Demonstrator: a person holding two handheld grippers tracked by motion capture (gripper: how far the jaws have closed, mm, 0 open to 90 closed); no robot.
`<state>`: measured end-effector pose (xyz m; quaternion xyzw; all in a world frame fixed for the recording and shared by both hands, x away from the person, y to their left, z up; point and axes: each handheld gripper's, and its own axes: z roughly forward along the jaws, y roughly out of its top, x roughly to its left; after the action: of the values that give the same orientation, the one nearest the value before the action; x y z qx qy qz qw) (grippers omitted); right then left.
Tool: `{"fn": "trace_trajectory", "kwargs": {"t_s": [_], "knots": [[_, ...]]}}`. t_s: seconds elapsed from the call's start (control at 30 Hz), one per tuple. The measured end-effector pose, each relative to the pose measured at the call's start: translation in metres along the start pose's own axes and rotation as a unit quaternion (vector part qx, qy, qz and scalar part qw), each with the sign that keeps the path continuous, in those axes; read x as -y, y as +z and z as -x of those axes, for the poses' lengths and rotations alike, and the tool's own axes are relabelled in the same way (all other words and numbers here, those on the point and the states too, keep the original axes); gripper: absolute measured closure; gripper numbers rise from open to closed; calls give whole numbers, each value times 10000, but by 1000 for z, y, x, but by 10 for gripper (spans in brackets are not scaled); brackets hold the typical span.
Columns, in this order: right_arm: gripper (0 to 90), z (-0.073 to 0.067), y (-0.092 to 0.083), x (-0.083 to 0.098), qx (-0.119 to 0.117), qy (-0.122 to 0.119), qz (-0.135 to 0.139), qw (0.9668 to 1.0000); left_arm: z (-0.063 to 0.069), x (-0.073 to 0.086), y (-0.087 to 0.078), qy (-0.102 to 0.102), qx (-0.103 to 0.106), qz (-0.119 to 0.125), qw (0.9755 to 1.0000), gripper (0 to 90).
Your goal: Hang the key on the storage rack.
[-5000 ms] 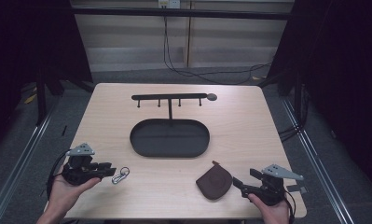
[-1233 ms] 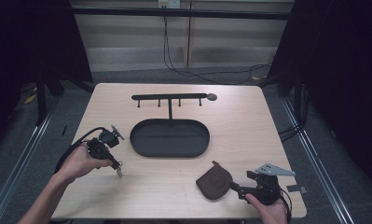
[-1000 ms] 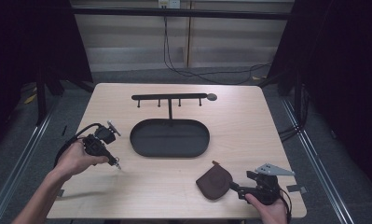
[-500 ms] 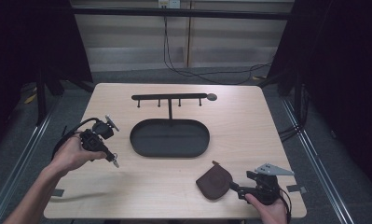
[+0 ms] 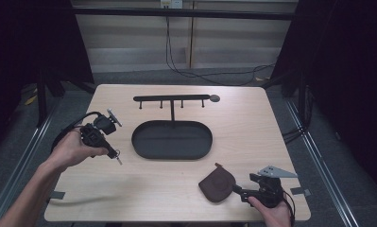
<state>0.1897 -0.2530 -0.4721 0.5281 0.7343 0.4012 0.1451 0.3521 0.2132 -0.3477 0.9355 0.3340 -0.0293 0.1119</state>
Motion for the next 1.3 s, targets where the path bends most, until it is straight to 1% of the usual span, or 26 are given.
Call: {"fn": "trace_trajectory", "kwargs": {"t_s": [0.13, 0.27, 0.33, 0.53, 0.6, 0.7, 0.73, 0.8, 0.9, 0.93, 0.97, 1.0, 1.13, 1.23, 1.3], "knots": [[168, 0, 1, 0, 3, 10, -9, 10000, 1, -2, -6, 25, -56, -9, 10000, 890], [168, 1, 1, 0, 2, 23, -34, 10000, 2, -5, -11, 59, -39, 9, 10000, 890], [168, 1, 1, 0, 2, 18, -35, 10000, 3, -7, -14, 119, -25, -7, 9999, 890], [169, 1, 1, 0, 0, 13, -33, 10000, 2, -13, -23, 104, -83, 16, 9999, 891], [168, 1, 2, 0, 5, 14, -35, 10000, 2, -15, -27, 96, -61, 51, 9999, 890], [168, 1, 2, 0, 3, 14, -37, 10000, 1, -20, -32, 92, -89, 43, 9999, 890], [169, 1, 2, 0, 1, 15, -36, 10000, 2, -21, -33, 107, -99, 4, 9999, 890], [169, 1, 2, 0, -3, 23, -41, 10000, 2, -25, -36, 163, -110, 13, 9998, 891], [168, 1, 2, 0, -8, 12, -46, 10000, 6, -30, -37, 247, -214, -156, 9993, 891], [169, 1, 2, 0, -11, 11, -48, 10000, 7, -32, -38, 275, -213, -159, 9993, 892], [168, 1, 2, 0, -12, 10, -49, 10000, 7, -34, -39, 278, -194, -109, 9994, 891], [169, 1, 2, 0, -9, 13, -44, 10000, 8, -39, -39, 315, -205, -129, 9992, 891], [169, 1, 2, 0, -13, 23, -40, 10000, 8, -45, -40, 285, -215, -120, 9993, 891], [169, 1, 1, 0, -21, 27, -41, 10000, 7, -50, -42, 332, -219, -122, 9991, 891], [169, 1, 2, 0, -30, 20, -41, 10000, 7, -53, -43, 330, -224, -57, 9992, 890]]}}
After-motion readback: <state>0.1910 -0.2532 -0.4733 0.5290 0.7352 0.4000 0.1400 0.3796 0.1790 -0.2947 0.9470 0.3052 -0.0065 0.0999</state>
